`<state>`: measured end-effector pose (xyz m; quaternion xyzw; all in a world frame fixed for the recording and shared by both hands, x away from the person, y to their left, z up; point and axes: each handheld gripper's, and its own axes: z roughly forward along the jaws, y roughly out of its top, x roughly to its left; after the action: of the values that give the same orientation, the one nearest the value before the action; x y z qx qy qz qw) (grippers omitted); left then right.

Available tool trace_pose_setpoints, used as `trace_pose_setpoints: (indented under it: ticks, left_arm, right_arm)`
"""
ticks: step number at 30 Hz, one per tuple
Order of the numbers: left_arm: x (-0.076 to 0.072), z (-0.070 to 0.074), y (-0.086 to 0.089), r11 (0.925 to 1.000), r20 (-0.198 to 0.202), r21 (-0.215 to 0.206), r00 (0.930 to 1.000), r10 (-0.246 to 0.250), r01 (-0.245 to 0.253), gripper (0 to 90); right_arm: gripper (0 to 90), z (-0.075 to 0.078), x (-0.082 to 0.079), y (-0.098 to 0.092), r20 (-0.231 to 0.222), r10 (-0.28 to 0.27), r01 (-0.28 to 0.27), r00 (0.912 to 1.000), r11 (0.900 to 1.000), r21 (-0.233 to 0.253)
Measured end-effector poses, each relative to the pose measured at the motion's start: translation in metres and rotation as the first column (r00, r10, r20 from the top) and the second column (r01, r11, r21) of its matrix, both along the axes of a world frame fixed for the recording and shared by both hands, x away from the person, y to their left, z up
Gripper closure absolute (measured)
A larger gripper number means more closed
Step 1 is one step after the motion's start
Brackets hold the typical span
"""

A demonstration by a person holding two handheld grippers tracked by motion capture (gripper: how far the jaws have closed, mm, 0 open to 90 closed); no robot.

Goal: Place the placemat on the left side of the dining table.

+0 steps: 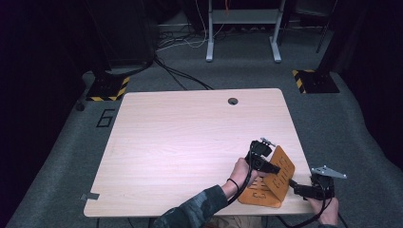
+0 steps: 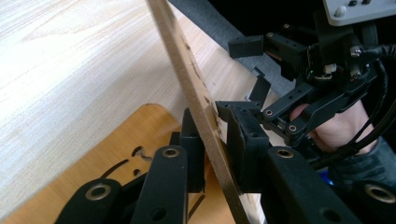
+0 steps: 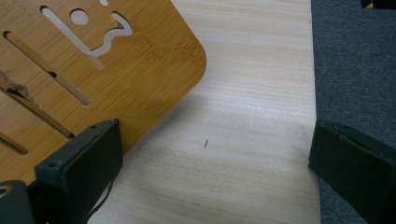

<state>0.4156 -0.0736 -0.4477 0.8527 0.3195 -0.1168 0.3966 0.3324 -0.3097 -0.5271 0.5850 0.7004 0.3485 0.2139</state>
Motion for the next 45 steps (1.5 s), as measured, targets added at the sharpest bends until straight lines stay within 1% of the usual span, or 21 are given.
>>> trace_pose_setpoints:
  ticks: [3,5,8,12,14,18,21,23,25,31,33,36,40,41,44,45]
  left_arm:
    - [0.002,0.001,0.003,0.9997,-0.018,-0.02,0.9998,0.01,-0.01,79.5]
    - [0.002,0.001,0.004,0.999,-0.031,-0.042,0.9994,0.017,-0.018,81.1]
    - [0.003,0.002,0.005,0.9982,-0.035,-0.057,0.9993,0.016,-0.018,82.9]
    - [0.002,0.007,0.007,0.9969,-0.03,-0.077,0.9995,0.013,-0.015,85.6]
    - [0.001,0.009,0.007,0.9968,-0.01,-0.078,0.9998,0.016,-0.016,86.0]
    - [0.001,0.015,0.009,0.9957,0.006,-0.09,0.9997,0.022,-0.021,86.1]
    - [0.003,0.018,0.013,0.9925,-0.009,-0.12,0.9998,0.019,-0.02,86.1]
    - [0.003,0.022,0.015,0.9924,0.011,-0.121,0.9996,0.025,-0.024,86.1]
    - [0.003,0.025,0.017,0.9916,0.016,-0.127,0.9996,0.023,-0.021,86.1]
    - [0.006,0.031,0.029,0.9892,0.025,-0.144,0.9992,0.032,-0.028,86.0]
    - [0.007,0.033,0.034,0.9884,0.034,-0.147,0.9985,0.044,-0.039,86.0]
    - [0.01,0.035,0.043,0.9871,0.034,-0.151,0.9977,0.059,-0.053,86.0]
    - [0.017,0.038,0.058,0.9838,0.036,-0.157,0.9951,0.093,-0.086,86.0]
    - [0.02,0.039,0.063,0.9842,0.041,-0.152,0.9944,0.098,-0.09,86.0]
    - [0.024,0.041,0.073,0.9817,0.044,-0.155,0.992,0.119,-0.111,86.0]
    - [0.025,0.042,0.077,0.9793,0.041,-0.159,0.9902,0.133,-0.125,86.0]
  right_arm:
    - [2.5,0.0,-0.001,-0.001,0.01,0.006,-0.007,0.9999,1.0,0.007]
    - [2.5,0.0,-0.002,-0.001,0.02,0.009,-0.01,0.9998,1.0,0.008]
    - [2.4,0.001,-0.003,-0.002,0.028,0.012,-0.013,0.9995,1.0,0.023]
    - [2.2,0.001,-0.005,-0.005,0.051,0.026,-0.028,0.9984,0.999,0.046]
    - [2.4,0.001,-0.005,-0.005,0.056,0.029,-0.031,0.998,0.998,0.046]
    - [2.1,0.001,-0.005,-0.004,0.05,0.03,-0.032,0.9983,0.999,0.034]
    - [2.2,0.0,-0.004,-0.002,0.038,0.021,-0.022,0.999,1.0,0.017]
    - [2.0,0.0,-0.002,0.002,0.03,0.026,-0.026,0.9992,1.0,-0.019]
    - [1.6,0.0,-0.001,0.005,0.018,0.025,-0.024,0.9995,0.998,-0.05]
    - [0.0,-0.002,0.001,0.01,-0.005,0.017,-0.017,0.9999,0.995,-0.098]
    - [0.0,-0.002,0.002,0.011,-0.015,0.015,-0.017,0.9998,0.993,-0.115]
    - [0.0,-0.003,0.002,0.011,-0.011,0.015,-0.016,0.9998,0.994,-0.111]
    - [0.0,-0.003,0.001,0.011,-0.007,0.013,-0.013,0.9999,0.994,-0.108]
    - [0.0,-0.003,0.001,0.011,-0.006,0.014,-0.014,0.9999,0.994,-0.109]
    - [0.0,-0.003,0.002,0.011,-0.006,0.015,-0.015,0.9999,0.994,-0.109]
    - [0.0,-0.003,0.002,0.011,-0.006,0.015,-0.016,0.9999,0.994,-0.11]
